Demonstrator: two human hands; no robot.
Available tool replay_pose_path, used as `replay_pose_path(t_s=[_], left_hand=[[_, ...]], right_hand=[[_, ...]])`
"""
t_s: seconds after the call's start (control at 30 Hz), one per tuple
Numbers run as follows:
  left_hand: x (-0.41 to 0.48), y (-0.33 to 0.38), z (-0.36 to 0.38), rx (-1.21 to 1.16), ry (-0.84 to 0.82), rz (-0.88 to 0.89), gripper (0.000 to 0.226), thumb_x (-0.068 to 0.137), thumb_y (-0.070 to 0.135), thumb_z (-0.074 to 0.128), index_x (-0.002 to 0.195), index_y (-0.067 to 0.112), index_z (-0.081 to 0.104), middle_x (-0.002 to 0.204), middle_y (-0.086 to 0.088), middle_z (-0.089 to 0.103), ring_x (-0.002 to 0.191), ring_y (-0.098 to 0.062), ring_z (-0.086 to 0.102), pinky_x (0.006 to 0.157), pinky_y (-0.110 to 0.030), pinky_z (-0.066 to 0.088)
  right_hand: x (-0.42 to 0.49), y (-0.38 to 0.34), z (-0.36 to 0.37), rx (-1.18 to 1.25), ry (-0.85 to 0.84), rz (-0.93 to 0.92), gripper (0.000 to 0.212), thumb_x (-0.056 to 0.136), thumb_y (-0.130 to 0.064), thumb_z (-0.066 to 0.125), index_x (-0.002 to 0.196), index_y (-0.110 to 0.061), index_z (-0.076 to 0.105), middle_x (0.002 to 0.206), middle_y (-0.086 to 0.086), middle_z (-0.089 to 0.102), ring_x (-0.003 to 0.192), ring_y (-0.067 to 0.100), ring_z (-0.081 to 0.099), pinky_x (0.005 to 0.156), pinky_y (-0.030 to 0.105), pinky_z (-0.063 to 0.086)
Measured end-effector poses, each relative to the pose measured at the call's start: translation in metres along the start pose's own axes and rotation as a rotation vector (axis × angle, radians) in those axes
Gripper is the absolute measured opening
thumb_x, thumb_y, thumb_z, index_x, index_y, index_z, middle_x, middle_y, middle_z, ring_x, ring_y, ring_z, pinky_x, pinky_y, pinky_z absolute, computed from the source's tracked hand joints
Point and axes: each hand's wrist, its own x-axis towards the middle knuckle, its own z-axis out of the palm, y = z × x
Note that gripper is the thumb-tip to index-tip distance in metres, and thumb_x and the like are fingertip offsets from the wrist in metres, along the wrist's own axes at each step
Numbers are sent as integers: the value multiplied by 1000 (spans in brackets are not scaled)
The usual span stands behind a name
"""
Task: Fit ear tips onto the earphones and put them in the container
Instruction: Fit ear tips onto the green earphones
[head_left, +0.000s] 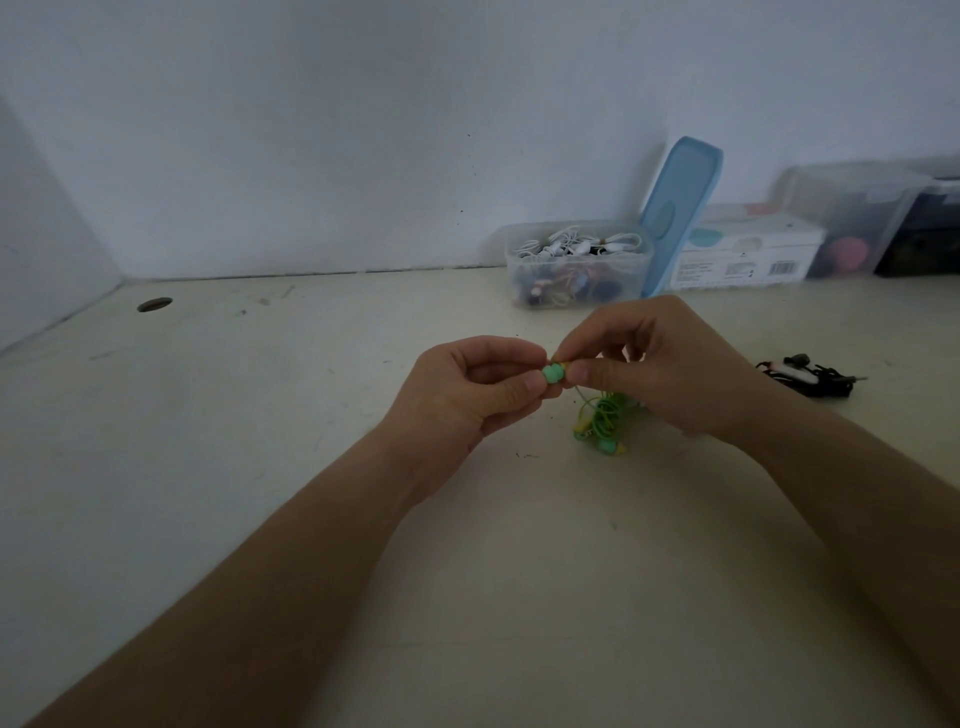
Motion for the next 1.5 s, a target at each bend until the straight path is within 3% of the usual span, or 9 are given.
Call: replay_pose_path(t_s=[0.1,0.2,0.4,0.67,0.87,1.17,1.5], left_hand=[[0,1,0,-24,-13,1,27,65,2,70,92,4,69,85,-15,75,79,-21,74,71,-22,59],[-1,2,0,-22,-15,1,27,66,2,70,93,3,69,87,-15,75,79,-21,74,71,-22,59],[0,-1,-1,23,3,2,25,65,3,71,90,5,69,84,-14,75,78,-21,74,70,-22,58],[0,1,-1,2,-7,22,26,65,2,70,91,4,69,84,-15,75,76,-20,74,70,-22,58],[0,0,-1,20,-1,22,25,65,4,71,90,6,69,85,-15,74,76,-20,73,70,-23,58],[1,-1,0,37,1,88,19,83,-9,63,94,6,70,86,-12,74,77,-19,72,72,-22,56],[0,-1,-1,33,-23,50,24,69,2,71,93,3,70,86,-15,74,77,-20,72,71,-23,56]], right_hand=[[0,3,0,105,16,39,14,83,-3,73,92,-15,75,80,-5,76,78,12,71,72,23,53],[-1,4,1,184,10,48,16,84,-1,72,92,-15,74,83,2,77,82,16,73,76,21,54],[-1,3,3,137,-13,36,15,83,-3,74,91,-16,75,83,1,76,80,18,73,78,24,56],[-2,4,5,327,-4,117,16,85,2,69,92,-11,73,81,9,76,74,17,68,69,22,54],[-2,5,6,319,-6,127,16,84,0,71,93,-12,74,81,11,75,73,17,67,68,23,53],[-2,2,6,356,34,153,12,84,-7,69,93,-13,74,77,4,75,70,7,67,62,17,49],[-2,-3,3,247,23,123,15,83,-2,72,93,-13,76,83,6,76,79,18,71,75,23,55]])
